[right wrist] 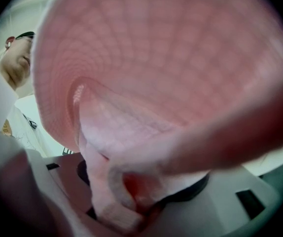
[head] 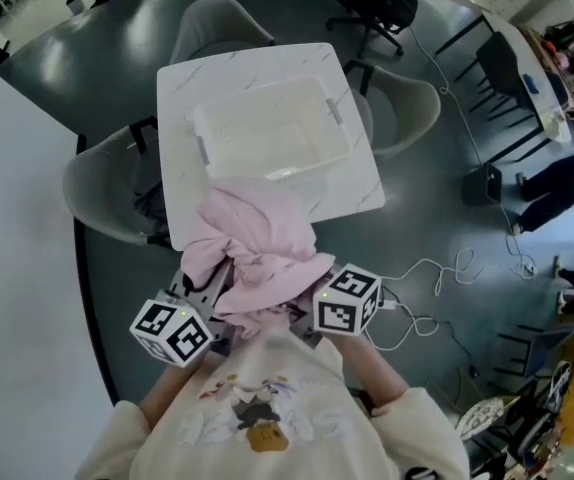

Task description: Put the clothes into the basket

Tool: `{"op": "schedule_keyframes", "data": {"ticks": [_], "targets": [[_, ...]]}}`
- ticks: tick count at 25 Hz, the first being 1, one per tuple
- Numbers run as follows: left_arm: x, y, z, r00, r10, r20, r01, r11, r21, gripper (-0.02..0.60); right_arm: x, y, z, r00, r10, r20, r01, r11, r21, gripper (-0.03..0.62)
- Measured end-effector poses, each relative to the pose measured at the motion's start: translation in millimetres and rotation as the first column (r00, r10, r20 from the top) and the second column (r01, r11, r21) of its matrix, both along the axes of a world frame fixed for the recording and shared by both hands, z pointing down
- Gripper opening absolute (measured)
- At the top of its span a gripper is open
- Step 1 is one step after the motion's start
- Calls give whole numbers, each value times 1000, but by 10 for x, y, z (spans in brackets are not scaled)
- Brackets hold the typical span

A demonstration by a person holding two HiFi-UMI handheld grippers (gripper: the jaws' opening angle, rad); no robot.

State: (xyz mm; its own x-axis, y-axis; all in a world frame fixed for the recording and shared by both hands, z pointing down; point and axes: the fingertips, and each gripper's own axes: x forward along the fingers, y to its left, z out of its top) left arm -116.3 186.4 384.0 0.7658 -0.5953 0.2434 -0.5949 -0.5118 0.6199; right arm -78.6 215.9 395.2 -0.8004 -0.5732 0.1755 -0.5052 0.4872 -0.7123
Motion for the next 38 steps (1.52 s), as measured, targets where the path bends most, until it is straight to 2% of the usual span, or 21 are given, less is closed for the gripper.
{"op": "schedule_keyframes", "data": {"ticks": [3, 9, 19, 29, 38], "targets": [[154, -319, -2, 1000, -2, 18, 2, 1000, 3, 143, 148, -319, 5, 1000, -7, 16, 7, 1000, -4, 267], [378, -906, -192, 998, -56, 34, 55, 998, 26, 143, 390, -932, -177, 998, -51, 29, 50, 999, 21, 267], [821, -1738, -120, 987, -137, 86, 136, 991, 12, 143, 850, -1796, -101, 991, -120, 64, 122, 992, -16, 267], [1045, -2258, 144, 967, -225, 115, 228, 974, -13, 143, 1096, -2343, 172, 975, -203, 94, 209, 976, -64, 267], [999, -2477, 284, 955, -266, 134, 274, 961, -48, 143, 1061, -2577, 306, 964, -249, 95, 258, 960, -110, 267]]}}
